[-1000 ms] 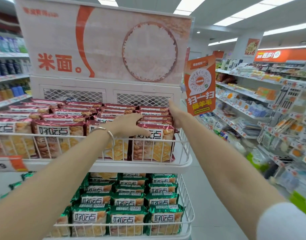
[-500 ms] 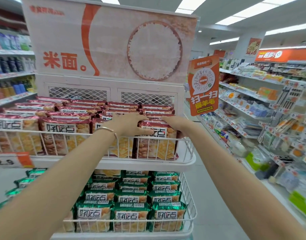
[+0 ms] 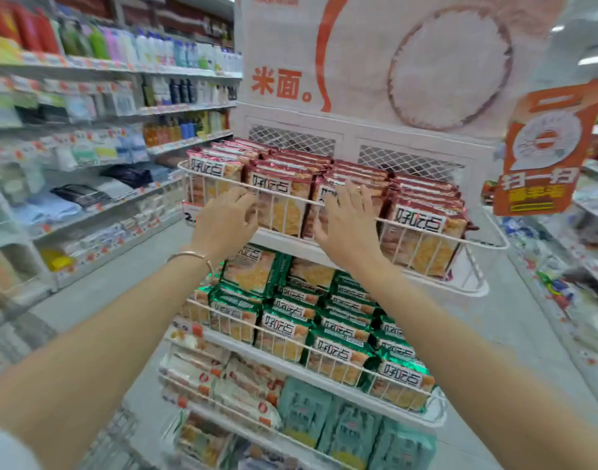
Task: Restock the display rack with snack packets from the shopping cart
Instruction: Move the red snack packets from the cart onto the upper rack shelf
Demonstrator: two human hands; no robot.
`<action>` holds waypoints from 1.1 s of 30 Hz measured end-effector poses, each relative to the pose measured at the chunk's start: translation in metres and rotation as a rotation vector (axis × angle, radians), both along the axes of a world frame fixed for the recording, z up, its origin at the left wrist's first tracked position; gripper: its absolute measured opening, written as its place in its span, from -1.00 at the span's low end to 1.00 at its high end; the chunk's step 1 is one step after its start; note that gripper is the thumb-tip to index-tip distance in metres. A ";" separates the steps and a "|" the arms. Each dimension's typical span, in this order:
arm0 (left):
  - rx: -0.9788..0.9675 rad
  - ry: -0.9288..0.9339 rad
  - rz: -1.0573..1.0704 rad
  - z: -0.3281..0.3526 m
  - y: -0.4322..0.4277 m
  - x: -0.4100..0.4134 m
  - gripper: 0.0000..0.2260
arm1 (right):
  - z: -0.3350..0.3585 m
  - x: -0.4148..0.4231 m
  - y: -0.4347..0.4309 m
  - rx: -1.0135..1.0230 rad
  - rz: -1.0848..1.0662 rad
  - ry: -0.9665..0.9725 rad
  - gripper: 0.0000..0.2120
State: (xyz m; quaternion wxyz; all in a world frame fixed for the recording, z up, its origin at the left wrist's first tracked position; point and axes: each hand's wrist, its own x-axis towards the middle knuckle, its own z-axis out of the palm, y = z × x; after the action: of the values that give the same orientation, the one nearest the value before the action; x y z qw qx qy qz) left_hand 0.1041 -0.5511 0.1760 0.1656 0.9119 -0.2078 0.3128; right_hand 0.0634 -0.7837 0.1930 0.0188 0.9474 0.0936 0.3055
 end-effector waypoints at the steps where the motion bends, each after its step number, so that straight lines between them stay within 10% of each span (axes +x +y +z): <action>1: 0.017 0.073 0.070 -0.014 0.027 -0.010 -0.76 | -0.012 0.000 0.027 0.001 0.091 0.001 -0.53; 9: 0.064 0.630 0.494 -0.120 0.218 -0.103 -0.73 | -0.128 -0.012 0.247 0.010 0.405 0.453 -0.57; 20: -0.296 0.896 0.799 -0.230 0.432 -0.144 -0.82 | -0.269 -0.001 0.500 -0.181 0.733 0.950 -0.51; 33: -0.715 1.152 0.912 -0.366 0.536 -0.091 -0.80 | -0.418 0.076 0.589 -0.276 0.598 1.413 -0.58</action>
State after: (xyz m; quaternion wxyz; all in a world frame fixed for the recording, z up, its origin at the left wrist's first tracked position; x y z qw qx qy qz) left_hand 0.0133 -0.0153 -0.1896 0.3838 0.8165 0.4139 -0.1212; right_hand 0.1393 -0.1948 -0.2248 -0.0109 0.8409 0.3722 -0.3928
